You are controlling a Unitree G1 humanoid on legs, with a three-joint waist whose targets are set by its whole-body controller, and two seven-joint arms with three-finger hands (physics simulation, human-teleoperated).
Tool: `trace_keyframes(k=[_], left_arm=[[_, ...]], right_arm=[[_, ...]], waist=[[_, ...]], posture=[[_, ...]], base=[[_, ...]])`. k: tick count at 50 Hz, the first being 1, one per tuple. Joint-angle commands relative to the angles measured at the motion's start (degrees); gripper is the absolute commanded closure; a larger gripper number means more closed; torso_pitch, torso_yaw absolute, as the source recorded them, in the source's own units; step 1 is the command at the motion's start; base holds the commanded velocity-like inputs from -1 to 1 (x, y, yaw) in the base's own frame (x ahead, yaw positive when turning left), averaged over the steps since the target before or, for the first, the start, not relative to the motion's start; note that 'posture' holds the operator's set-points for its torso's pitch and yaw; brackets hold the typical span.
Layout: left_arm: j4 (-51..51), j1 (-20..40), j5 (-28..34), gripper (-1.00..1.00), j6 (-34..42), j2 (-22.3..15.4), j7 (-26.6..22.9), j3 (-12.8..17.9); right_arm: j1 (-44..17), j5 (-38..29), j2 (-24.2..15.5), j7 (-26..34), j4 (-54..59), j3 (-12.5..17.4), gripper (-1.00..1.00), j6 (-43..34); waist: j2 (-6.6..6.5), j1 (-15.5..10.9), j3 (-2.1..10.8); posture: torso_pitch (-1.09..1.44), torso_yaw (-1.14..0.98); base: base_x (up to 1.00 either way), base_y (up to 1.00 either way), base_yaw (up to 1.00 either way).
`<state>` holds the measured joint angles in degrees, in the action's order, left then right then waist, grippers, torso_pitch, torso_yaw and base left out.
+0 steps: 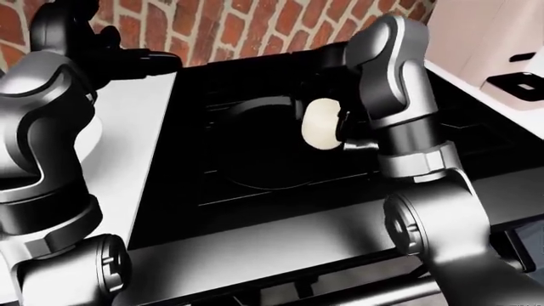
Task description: Pick the cheese from the pan and place it in the bowl.
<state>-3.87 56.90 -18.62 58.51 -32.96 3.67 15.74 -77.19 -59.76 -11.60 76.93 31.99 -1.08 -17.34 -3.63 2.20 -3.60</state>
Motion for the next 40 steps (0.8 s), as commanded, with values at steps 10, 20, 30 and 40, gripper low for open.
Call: trace_keyframes(k=[10, 20, 30, 40], left_arm=[[0.7, 3.3, 0.5, -1.00, -2.3, -3.8, -1.3, 1.0], [2.5, 6.4, 2.2, -1.00, -2.1, -4.8, -2.7, 0.0], [1.2, 6.0, 2.6, -1.00, -1.3, -4.0, -2.9, 0.4], [0.3, 6.2, 2.5, -1.00, -0.6, -3.9, -2.9, 0.5]], right_arm=[[-8.6, 2.5, -2.3, -2.4, 1.1, 1.4, 1.00, -0.7], [-14.5, 4.7, -4.9, -6.8, 7.7, 1.4, 1.00, 1.9], [-13.6, 5.1, -4.9, -7.4, 7.9, 1.0, 1.00, 2.4], [-13.0, 5.1, -4.9, -7.0, 7.7, 0.9, 1.00, 2.4]], waist=[[-0.24, 0.1, 1.64], [-0.17, -0.1, 1.33], [-0.11, -0.2, 1.38], [2.27, -1.5, 3.45]], posture=[[0.00, 0.00], [0.00, 0.00], [0.00, 0.00], [0.00, 0.00]], base=[[0.00, 0.00, 0.00], [0.00, 0.00, 0.00], [0.00, 0.00, 0.00], [0.00, 0.27, 0.00]])
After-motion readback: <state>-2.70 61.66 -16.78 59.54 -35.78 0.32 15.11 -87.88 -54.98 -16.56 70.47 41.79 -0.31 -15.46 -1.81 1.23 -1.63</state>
